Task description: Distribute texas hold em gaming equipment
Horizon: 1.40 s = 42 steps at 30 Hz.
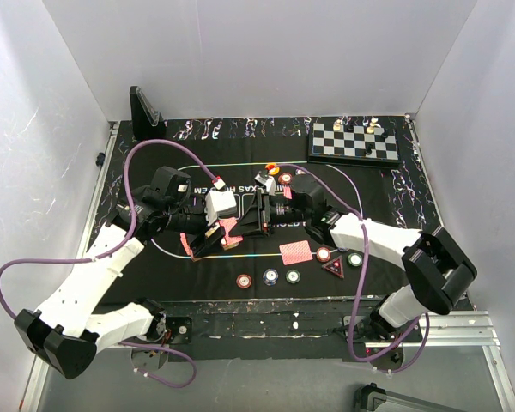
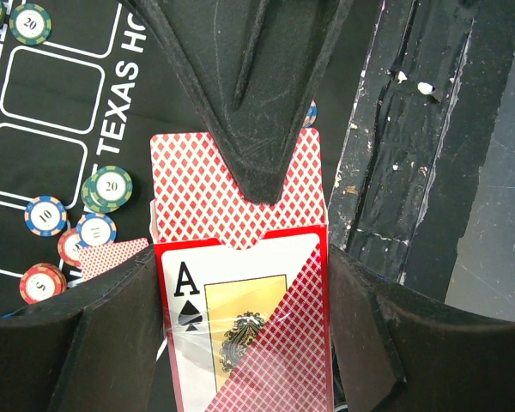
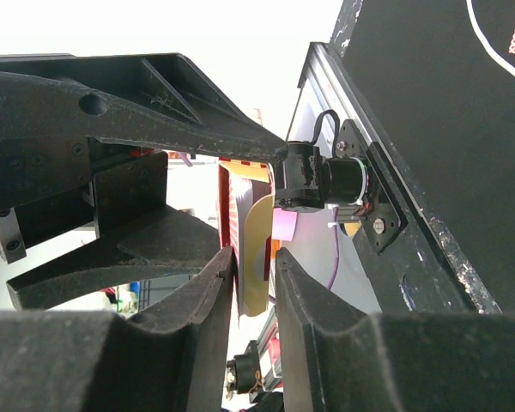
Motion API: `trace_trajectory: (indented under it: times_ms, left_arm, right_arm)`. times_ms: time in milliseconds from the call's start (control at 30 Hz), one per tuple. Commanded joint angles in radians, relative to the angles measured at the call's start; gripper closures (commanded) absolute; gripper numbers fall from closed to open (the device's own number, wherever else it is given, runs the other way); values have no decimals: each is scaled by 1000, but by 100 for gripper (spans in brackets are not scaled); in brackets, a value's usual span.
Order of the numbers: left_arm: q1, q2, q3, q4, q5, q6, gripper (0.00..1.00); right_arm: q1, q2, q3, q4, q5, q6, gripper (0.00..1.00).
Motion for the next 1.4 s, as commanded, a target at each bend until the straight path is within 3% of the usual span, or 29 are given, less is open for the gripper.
trace_trajectory:
  times_ms: [0, 267, 500, 767, 1000, 1367]
  left_arm:
    - [1, -31, 37, 28, 29, -6, 80]
    - [1, -36, 31, 29, 29, -3, 80]
    - [1, -39, 28, 23, 25, -1, 80]
    - [1, -45, 14, 15, 17, 9, 80]
    - [1, -51, 10, 12, 16, 11, 80]
    - [1, -51, 14, -1, 14, 11, 80]
  right_arm:
    - [-19, -45, -31, 26, -4, -7, 69]
    - [-76, -117, -63, -14, -10, -18, 79]
    - [-107, -148, -73, -25, -27, -16, 98]
    - [-192, -207, -74, -51, -58, -13, 99]
    - [-412, -260, -47, -212, -90, -120, 99]
    - [-630, 24, 94, -503, 40, -430, 99]
